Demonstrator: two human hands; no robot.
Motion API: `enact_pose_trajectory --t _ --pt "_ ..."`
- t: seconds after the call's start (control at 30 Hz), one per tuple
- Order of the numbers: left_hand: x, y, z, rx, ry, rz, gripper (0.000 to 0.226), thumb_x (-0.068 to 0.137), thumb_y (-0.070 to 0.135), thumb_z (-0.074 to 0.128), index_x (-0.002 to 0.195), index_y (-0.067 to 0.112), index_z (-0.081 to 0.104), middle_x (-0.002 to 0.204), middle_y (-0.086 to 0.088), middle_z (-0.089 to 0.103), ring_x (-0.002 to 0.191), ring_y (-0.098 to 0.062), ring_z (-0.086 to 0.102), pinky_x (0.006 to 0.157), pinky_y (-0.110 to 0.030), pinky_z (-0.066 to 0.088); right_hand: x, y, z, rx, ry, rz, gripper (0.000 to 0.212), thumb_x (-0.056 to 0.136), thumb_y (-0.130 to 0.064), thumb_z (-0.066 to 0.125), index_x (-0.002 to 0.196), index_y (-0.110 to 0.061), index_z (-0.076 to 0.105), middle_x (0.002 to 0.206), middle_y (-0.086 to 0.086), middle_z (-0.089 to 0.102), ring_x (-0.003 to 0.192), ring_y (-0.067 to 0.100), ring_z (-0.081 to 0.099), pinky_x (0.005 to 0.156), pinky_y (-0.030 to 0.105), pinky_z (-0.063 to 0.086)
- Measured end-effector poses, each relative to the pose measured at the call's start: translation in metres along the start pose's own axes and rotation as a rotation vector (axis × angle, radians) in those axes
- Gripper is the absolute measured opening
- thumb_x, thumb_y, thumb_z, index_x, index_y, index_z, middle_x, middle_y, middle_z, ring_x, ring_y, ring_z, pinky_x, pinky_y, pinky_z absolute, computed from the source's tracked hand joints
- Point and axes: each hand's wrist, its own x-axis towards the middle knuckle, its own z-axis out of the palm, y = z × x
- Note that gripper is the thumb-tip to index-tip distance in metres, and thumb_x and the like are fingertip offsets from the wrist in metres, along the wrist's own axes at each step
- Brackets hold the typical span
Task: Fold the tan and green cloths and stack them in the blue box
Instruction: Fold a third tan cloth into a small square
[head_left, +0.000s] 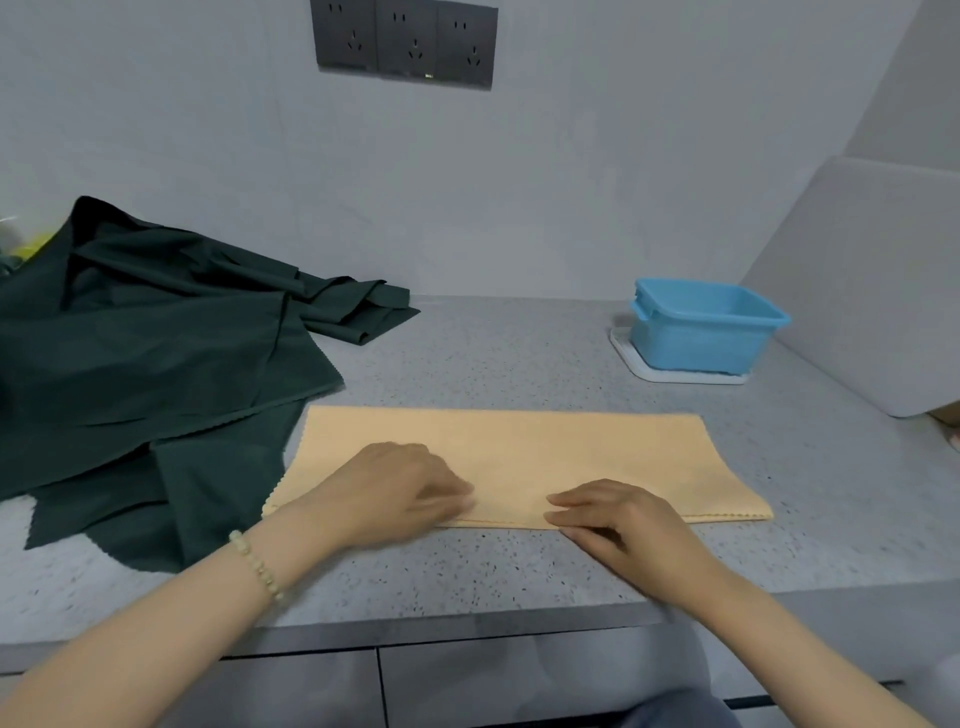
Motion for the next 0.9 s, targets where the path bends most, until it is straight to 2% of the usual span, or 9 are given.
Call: enact_pose_trajectory --t 0.03,0.1,0.17,0.27,0.4,0.47,0.57,0.67,0.9 --pt "0.012 0.003 -0.004 -0.029 0.026 -0.023 0.066 0.090 0.071 0.013 0.126 0.039 0.057 0.126 0.018 0.060 0.107 0.001 0.050 0.098 -0.027 0.040 0.002 0.000 -0.001 0.001 -0.022 0.013 0.020 0.091 -0.031 0.062 0.108 -0.030 0.073 0.118 -0.015 0.065 0.111 0.002 0.057 0.091 0.010 0.038" --pt "0.041 0.008 -0.007 -0.042 0.063 -0.055 0.050 0.100 0.051 0.019 0.138 0.034 0.047 0.143 0.010 0.047 0.129 -0.008 0.040 0.113 -0.032 0.026 0.005 -0.003 -0.004 0.014 -0.043 0.041 0.023 0.092 -0.038 0.058 0.106 -0.029 0.073 0.117 -0.018 0.064 0.109 -0.002 0.055 0.089 0.004 0.034" --pt "0.066 0.012 -0.002 -0.040 0.049 -0.133 0.046 0.104 0.036 0.021 0.149 0.031 0.028 0.157 0.007 0.021 0.145 -0.013 0.016 0.118 -0.034 0.005 0.008 -0.005 -0.005 0.029 -0.050 0.067 0.030 0.093 -0.043 0.052 0.104 -0.025 0.074 0.114 -0.019 0.064 0.106 -0.004 0.054 0.087 0.005 0.035" --pt "0.081 0.016 0.019 -0.048 0.019 -0.263 0.049 0.105 0.033 0.018 0.153 0.024 0.014 0.160 0.004 0.007 0.148 -0.015 0.000 0.119 -0.040 -0.006 0.009 -0.008 -0.006 0.062 -0.064 0.103 0.031 0.096 -0.041 0.047 0.104 -0.024 0.072 0.111 -0.019 0.064 0.103 -0.004 0.054 0.088 0.012 0.041" --pt "0.084 0.012 0.042 -0.088 0.017 -0.317 0.050 0.104 0.034 0.015 0.153 0.025 0.008 0.161 0.007 -0.001 0.147 -0.013 -0.007 0.117 -0.040 -0.010 0.027 -0.009 -0.005 0.071 -0.063 0.104 0.034 0.100 -0.037 0.039 0.108 -0.022 0.069 0.107 -0.015 0.066 0.101 0.005 0.057 0.086 0.021 0.042" --pt "0.084 0.009 0.045 -0.085 0.015 -0.314 0.051 0.104 0.034 0.015 0.153 0.025 0.006 0.160 0.008 -0.002 0.147 -0.012 -0.007 0.117 -0.039 -0.010 0.051 -0.007 0.000 0.082 0.004 0.141 0.036 0.102 -0.033 0.036 0.124 -0.020 0.061 0.125 -0.010 0.061 0.115 0.006 0.053 0.098 0.021 0.038" --pt "0.084 0.010 0.047 -0.064 0.018 -0.321 0.051 0.104 0.035 0.013 0.153 0.025 0.005 0.160 0.008 -0.004 0.147 -0.011 -0.007 0.116 -0.039 -0.011 0.090 -0.001 0.017 -0.013 -0.026 0.210 0.044 0.104 -0.026 0.027 0.145 -0.014 0.036 0.151 0.000 0.036 0.140 0.013 0.029 0.117 0.028 0.016" --pt "0.084 0.011 0.047 -0.055 0.015 -0.324 0.051 0.104 0.034 0.012 0.153 0.025 0.003 0.160 0.008 -0.006 0.147 -0.011 -0.008 0.116 -0.038 -0.012 0.110 0.005 0.037 -0.045 -0.140 0.285 0.048 0.104 -0.025 0.021 0.151 -0.016 0.019 0.159 -0.001 0.016 0.146 0.013 0.009 0.117 0.030 0.000" --pt "0.086 0.007 0.048 -0.032 0.013 -0.342 0.054 0.103 0.035 0.012 0.153 0.020 -0.002 0.160 0.008 -0.010 0.146 -0.009 -0.010 0.116 -0.037 -0.011 0.095 0.033 0.044 -0.103 -0.189 0.359 0.056 0.102 -0.042 0.020 0.152 -0.020 0.008 0.160 -0.006 0.005 0.146 0.007 0.001 0.118 0.030 -0.001"
